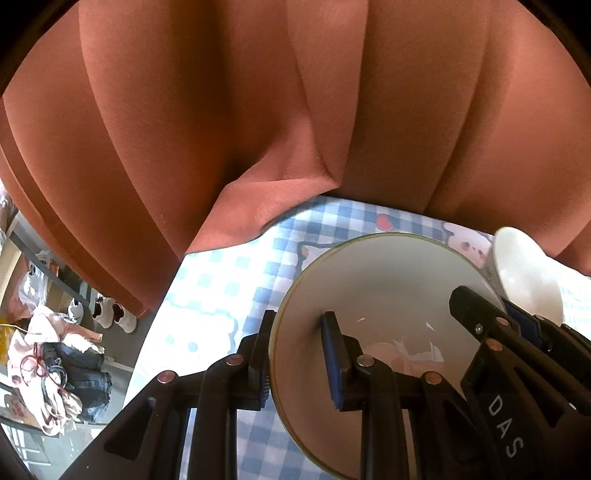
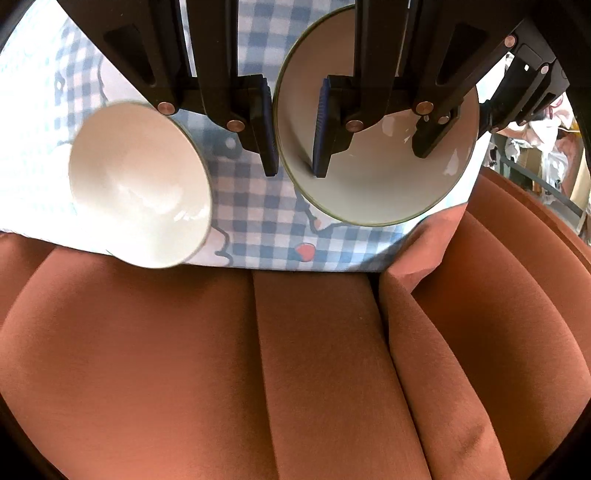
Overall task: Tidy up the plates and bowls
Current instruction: 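Close both tools on the white bowl's rim, then lift the white bowl with both tools and carry it toward the plate stack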
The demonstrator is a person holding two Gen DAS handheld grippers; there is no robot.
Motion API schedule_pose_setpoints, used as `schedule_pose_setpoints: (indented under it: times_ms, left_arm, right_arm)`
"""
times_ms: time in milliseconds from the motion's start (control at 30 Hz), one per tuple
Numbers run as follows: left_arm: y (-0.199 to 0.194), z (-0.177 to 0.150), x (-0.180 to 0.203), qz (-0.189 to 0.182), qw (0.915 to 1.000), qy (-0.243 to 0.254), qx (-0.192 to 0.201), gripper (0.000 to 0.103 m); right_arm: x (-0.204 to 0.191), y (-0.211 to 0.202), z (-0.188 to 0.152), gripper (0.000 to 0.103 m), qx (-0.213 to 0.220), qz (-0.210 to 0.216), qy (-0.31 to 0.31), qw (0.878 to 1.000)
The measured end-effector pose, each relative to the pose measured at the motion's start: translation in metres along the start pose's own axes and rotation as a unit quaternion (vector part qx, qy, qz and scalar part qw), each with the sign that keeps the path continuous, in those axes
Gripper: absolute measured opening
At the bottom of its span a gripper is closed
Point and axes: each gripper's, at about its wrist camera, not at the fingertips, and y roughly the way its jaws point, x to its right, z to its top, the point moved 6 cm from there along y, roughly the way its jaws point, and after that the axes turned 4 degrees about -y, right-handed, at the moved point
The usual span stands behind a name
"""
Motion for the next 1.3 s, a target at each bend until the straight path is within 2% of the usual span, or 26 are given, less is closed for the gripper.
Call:
schedule_pose_setpoints:
  times_ms: [400, 767, 933, 1300]
  left_arm:
    - [-0.067, -0.021, 0.006, -0.02, 0.9995, 0.008, 0.023, 0.022]
    - [-0.126, -0.053, 0.021, -0.047, 0.9965, 0.043, 0.053, 0.022]
    - [-0.143, -0.07, 0.032, -0.059, 0.9942, 0.065, 0.062, 0.022]
    - [-0.177, -0.107, 0.057, -0.079, 0.9918, 0.077, 0.065, 0.023]
  right_arm:
    - [0.004, -0.082, -0.024, 0.023, 0.029, -0.016, 0.008, 0.999]
    - [0.015, -0.152, -0.061, 0.023, 0.055, -0.04, 0.031, 0.997]
    - [0.023, -0.175, -0.082, 0.023, 0.063, -0.054, 0.045, 0.996]
    - [0.051, -0.214, -0.122, 0.023, 0.069, -0.071, 0.065, 0.993]
